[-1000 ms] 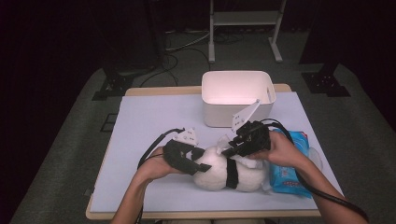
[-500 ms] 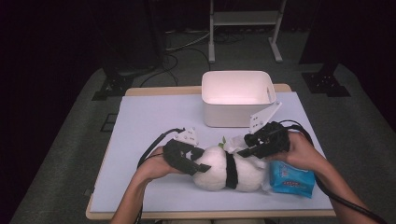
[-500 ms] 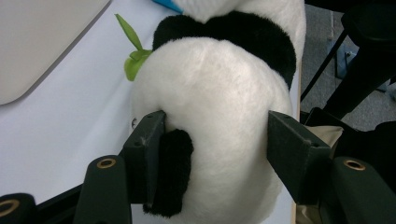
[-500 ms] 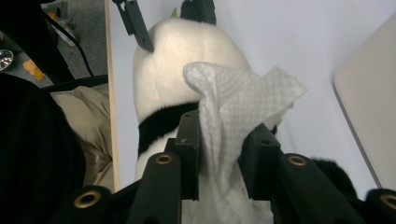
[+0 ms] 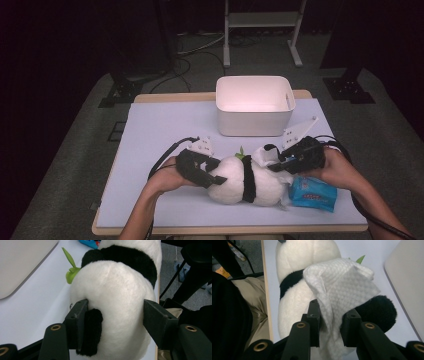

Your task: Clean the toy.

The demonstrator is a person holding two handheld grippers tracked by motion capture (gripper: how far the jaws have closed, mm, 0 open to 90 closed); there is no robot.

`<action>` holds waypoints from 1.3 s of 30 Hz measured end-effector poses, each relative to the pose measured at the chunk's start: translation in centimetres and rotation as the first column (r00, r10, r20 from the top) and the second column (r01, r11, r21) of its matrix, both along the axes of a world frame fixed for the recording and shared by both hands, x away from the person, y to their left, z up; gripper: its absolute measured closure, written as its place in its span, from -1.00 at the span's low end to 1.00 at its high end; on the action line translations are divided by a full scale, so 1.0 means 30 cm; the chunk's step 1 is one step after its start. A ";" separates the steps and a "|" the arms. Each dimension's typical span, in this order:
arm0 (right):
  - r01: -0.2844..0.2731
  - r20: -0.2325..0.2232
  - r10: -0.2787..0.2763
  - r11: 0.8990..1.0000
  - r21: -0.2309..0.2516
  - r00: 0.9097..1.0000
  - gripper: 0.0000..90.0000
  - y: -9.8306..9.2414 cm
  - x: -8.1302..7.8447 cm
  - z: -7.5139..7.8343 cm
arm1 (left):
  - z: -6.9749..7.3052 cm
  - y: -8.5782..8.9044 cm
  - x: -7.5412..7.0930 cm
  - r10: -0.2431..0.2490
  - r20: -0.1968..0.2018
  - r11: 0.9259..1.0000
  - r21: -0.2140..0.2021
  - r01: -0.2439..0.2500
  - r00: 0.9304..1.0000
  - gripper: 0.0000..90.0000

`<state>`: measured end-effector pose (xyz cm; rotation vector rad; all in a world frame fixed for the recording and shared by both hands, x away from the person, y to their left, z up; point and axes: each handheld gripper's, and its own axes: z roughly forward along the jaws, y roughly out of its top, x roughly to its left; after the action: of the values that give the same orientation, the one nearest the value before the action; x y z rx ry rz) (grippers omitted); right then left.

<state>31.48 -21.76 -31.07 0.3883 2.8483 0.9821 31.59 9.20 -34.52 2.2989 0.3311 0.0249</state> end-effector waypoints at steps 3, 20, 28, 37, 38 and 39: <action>0.011 0.009 -0.011 1.000 -0.005 1.000 0.83 0.000 -0.003 -0.006 | 0.000 -0.002 -0.001 -0.002 -0.002 1.000 -0.004 0.002 1.000 -0.14; -0.046 0.027 0.047 0.998 -0.039 0.999 0.89 0.160 0.022 0.015 | -0.009 0.005 -0.002 -0.001 -0.009 1.000 0.007 0.001 1.000 -0.13; 0.004 0.010 -0.004 1.000 -0.006 1.000 0.89 0.074 0.049 0.009 | -0.013 0.011 0.001 0.001 -0.019 1.000 -0.002 -0.001 1.000 -0.13; -0.002 -0.021 0.003 0.999 0.049 1.000 0.89 0.041 0.030 -0.042 | 0.008 -0.016 0.016 -0.014 -0.042 1.000 0.017 0.015 0.999 -0.40; -0.003 -0.026 0.004 0.999 0.050 1.000 0.89 0.044 0.022 -0.045 | 0.008 -0.021 0.019 -0.018 -0.047 1.000 0.024 0.019 0.999 -0.46; -0.010 -0.019 0.011 0.999 0.048 1.000 0.89 0.046 0.019 -0.047 | 0.007 -0.029 0.023 -0.019 -0.051 0.999 0.030 0.021 0.998 -0.51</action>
<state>32.03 -20.39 -32.48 0.3898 2.8510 1.0557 32.27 8.33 -34.32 2.3359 0.3359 -0.0391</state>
